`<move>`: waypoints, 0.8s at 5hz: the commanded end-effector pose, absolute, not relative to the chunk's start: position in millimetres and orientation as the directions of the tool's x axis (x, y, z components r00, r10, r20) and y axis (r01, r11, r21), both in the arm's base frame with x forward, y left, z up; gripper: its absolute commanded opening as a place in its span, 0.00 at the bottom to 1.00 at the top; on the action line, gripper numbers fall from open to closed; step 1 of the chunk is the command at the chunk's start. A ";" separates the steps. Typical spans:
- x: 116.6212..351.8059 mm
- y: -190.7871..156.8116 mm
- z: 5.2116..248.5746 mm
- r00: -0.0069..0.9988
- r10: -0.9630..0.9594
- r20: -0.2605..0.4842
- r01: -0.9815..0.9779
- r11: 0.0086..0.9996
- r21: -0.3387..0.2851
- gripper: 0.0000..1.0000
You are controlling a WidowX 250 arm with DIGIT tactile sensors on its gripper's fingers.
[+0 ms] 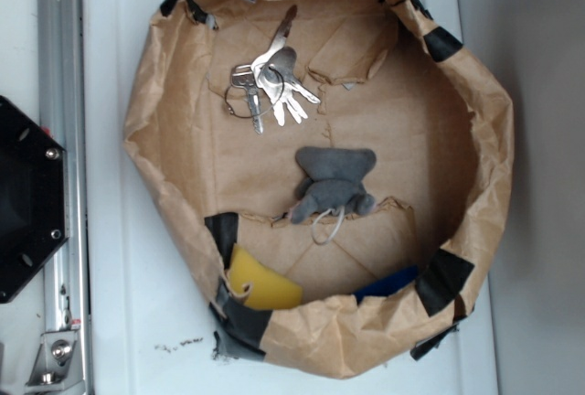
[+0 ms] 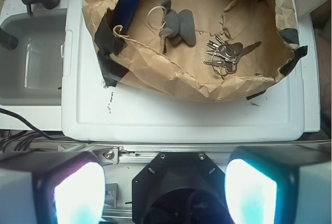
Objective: Grab the silver keys.
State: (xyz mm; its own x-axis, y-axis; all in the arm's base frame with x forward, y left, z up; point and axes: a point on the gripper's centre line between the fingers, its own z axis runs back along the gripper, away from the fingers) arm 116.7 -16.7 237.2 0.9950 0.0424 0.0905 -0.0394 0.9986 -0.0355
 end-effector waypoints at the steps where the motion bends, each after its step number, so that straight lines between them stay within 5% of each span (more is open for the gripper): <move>1: 116.7 -16.7 237.2 0.995 0.042 0.091 -0.039 0.999 -0.035 1.00; 3: 179.0 18.8 221.3 0.988 0.067 0.141 -0.066 0.998 -0.010 1.00; 4: 179.0 18.8 221.3 0.988 0.067 0.141 -0.066 0.998 -0.010 1.00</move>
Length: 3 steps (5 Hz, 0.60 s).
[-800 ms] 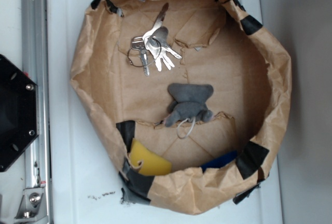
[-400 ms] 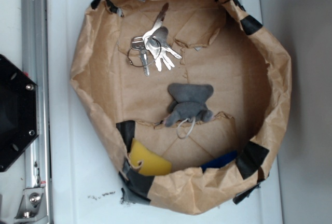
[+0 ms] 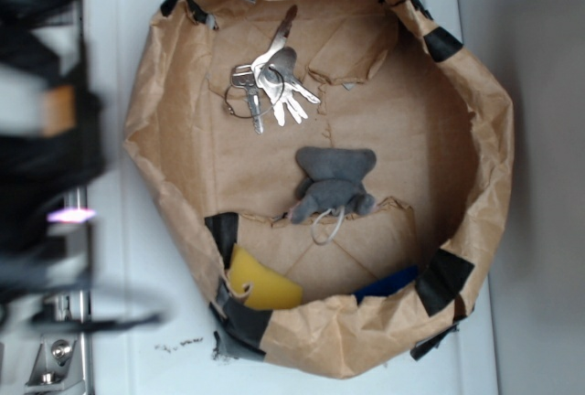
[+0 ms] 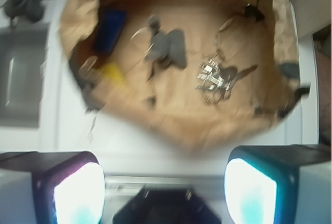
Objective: Grab the silver keys.
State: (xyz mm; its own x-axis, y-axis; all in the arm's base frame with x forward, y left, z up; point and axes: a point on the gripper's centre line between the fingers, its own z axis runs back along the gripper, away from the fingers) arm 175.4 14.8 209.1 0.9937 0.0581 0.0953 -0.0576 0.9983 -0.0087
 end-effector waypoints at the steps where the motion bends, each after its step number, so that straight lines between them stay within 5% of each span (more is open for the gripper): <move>1: 179.0 18.8 221.3 0.988 0.067 0.141 -0.066 0.998 -0.010 1.00; 2: 179.0 18.8 221.3 0.988 0.067 0.141 -0.066 0.998 -0.010 1.00; 3: 228.5 24.8 184.1 0.972 0.184 0.146 -0.191 0.981 0.037 1.00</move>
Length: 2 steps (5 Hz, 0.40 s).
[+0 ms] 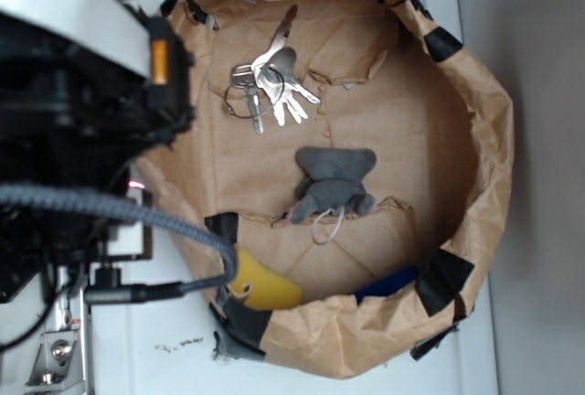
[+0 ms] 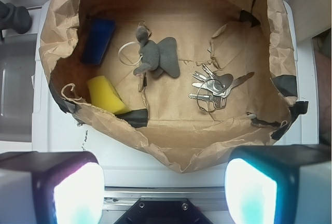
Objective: Grab the silver keys.
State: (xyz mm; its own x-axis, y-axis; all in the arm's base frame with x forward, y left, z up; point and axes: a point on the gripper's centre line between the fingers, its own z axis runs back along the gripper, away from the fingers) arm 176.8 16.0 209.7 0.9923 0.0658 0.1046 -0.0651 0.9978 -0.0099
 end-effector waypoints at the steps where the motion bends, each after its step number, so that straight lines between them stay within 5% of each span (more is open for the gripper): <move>1: 249.1 27.8 168.1 0.970 0.197 0.145 -0.208 0.976 0.064 1.00; 2: 261.0 32.6 149.5 0.970 0.199 0.142 -0.212 0.973 0.087 1.00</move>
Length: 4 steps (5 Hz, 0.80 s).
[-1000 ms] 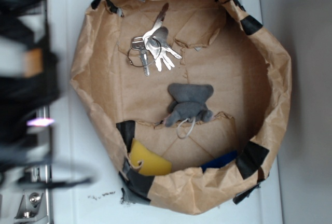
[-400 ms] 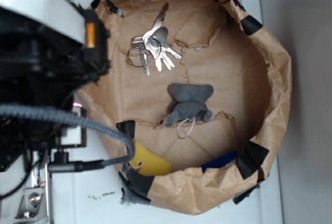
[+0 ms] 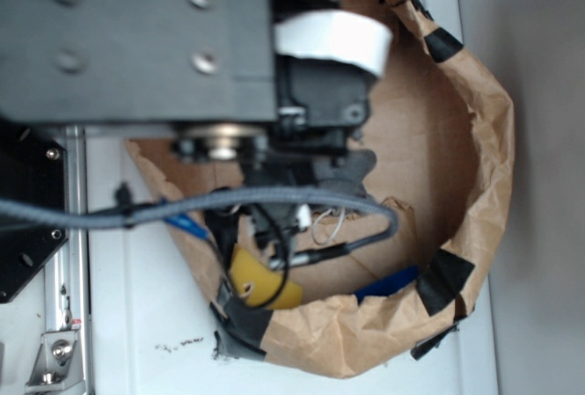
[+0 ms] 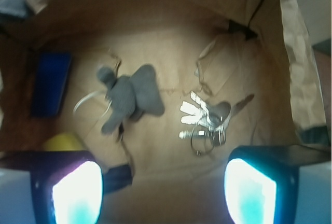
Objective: Grab the silver keys.
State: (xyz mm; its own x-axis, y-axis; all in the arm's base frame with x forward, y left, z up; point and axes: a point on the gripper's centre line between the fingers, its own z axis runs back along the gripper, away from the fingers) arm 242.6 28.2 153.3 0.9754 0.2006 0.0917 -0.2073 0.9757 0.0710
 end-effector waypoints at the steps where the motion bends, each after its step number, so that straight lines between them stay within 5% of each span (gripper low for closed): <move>1: 256.1 52.6 116.1 0.981 0.132 0.141 -0.150 0.980 0.131 1.00; 3: 253.0 68.2 69.2 0.994 0.075 0.074 -0.085 0.985 0.148 1.00; 4: 236.1 67.7 50.2 1.000 -0.002 -0.029 0.004 0.997 0.079 1.00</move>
